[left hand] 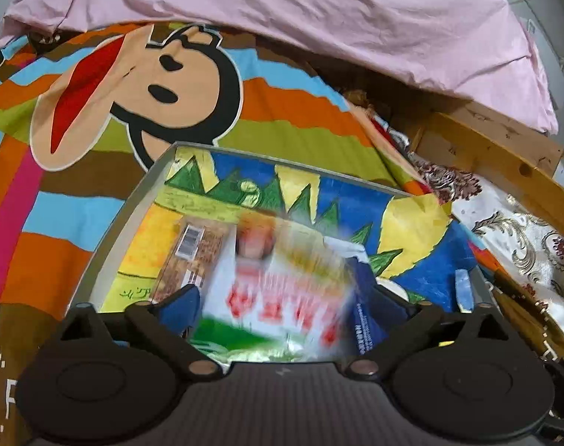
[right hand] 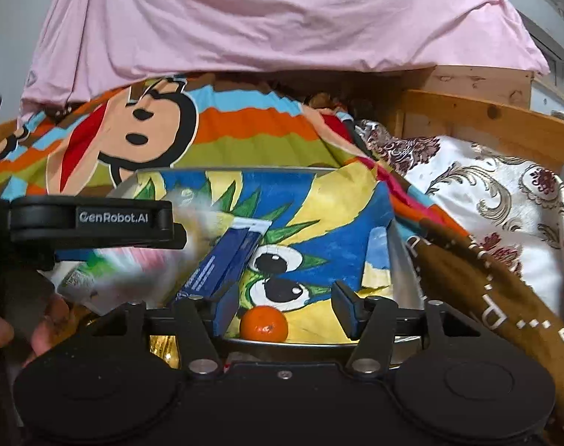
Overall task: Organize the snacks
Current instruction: 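Open both tools to release the pea bag and mandarin into the tray, then lift both tools away from the tray toward the snack pile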
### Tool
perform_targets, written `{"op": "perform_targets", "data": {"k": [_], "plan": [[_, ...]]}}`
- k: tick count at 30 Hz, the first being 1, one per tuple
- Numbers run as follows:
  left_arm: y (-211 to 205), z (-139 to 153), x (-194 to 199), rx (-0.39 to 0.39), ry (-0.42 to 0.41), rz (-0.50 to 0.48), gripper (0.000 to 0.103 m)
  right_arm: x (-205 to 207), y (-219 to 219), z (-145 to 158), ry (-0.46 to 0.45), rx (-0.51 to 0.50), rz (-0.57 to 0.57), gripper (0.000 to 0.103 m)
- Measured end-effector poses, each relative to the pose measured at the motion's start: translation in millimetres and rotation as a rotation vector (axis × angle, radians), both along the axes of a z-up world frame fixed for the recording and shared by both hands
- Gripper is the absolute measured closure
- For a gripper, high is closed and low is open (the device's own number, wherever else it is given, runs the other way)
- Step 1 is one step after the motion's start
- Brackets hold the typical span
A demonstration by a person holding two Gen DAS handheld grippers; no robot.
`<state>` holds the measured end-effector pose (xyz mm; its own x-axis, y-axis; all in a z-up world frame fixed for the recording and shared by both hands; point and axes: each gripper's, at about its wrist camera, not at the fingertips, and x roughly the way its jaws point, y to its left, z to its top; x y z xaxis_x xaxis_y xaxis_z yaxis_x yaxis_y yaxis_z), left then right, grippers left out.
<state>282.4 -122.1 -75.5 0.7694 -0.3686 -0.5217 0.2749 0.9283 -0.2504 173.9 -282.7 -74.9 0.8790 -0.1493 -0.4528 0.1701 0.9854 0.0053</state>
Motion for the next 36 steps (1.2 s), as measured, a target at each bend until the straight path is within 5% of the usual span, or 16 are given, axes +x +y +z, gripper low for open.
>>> {"op": "perform_targets", "data": {"k": [18, 36], "plan": [[22.0, 54.9, -50.8, -0.033, -0.102, 0.066, 0.001, -56.2, -10.2, 55.6, -0.153, 0.021, -0.032, 0.020], [68.5, 95.9, -199.8, 0.043, -0.272, 0.119, 0.001, -185.6, -1.6, 97.8, -0.278, 0.081, -0.020, 0.001]]}}
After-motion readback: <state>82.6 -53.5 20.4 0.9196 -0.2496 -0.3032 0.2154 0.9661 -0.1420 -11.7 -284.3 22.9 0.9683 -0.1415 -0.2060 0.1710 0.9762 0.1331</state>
